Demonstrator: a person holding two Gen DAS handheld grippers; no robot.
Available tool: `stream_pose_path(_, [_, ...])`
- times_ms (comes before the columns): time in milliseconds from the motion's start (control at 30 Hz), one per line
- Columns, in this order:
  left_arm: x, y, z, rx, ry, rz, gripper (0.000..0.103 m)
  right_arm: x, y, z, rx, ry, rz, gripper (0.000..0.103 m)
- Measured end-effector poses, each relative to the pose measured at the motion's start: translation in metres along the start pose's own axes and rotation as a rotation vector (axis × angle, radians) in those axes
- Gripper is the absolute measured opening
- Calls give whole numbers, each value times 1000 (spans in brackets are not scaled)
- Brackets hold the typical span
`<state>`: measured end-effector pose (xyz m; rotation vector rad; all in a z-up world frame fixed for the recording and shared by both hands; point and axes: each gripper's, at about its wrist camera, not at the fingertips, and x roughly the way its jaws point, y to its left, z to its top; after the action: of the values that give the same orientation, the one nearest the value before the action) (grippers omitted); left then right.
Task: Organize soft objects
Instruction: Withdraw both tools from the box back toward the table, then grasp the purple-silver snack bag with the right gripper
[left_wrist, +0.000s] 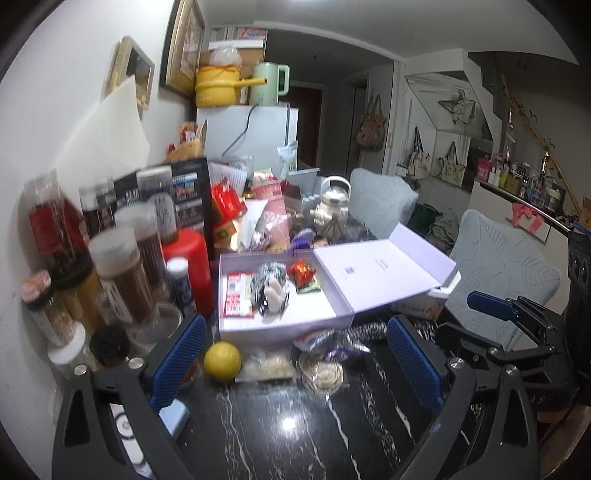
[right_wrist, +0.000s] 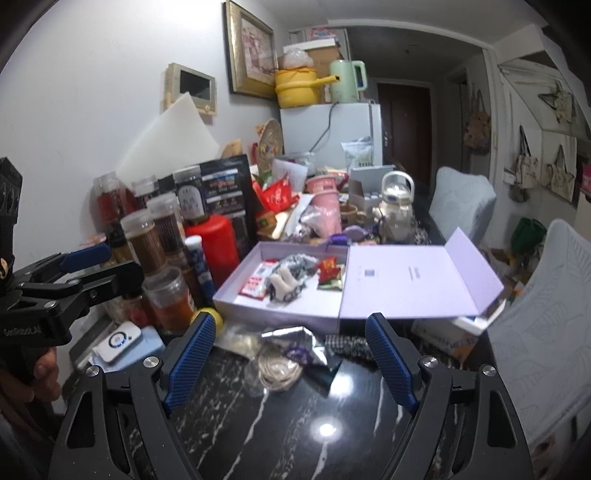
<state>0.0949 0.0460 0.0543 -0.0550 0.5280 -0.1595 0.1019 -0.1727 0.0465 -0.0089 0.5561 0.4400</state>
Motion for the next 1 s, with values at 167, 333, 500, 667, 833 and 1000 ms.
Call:
stream_pose_path(167, [13,5,-18,-16,52,-22,100,12,-4,-15,25,39,0,84])
stream_pose_path(333, [28,8,-33,-26,112,-46,100,27,-9,-33,46,86,0,84])
stream_pose_path(500, [41,9,-49,-35,144,-60,100,39,-14,-46,61,119,-5,84])
stream_pose_path(667, [57,13,-62,-52,170,-63,100,56,-18,-60,79,164,-6,84])
stream_pose_path(833, [75,21,-72,-63,198,-49,100,71,-23,-72,106,194,-13,84])
stream_pose_path(1000, [90,29,-77,-85,221,-45,100,92,-26,-76,109,234,-14,84])
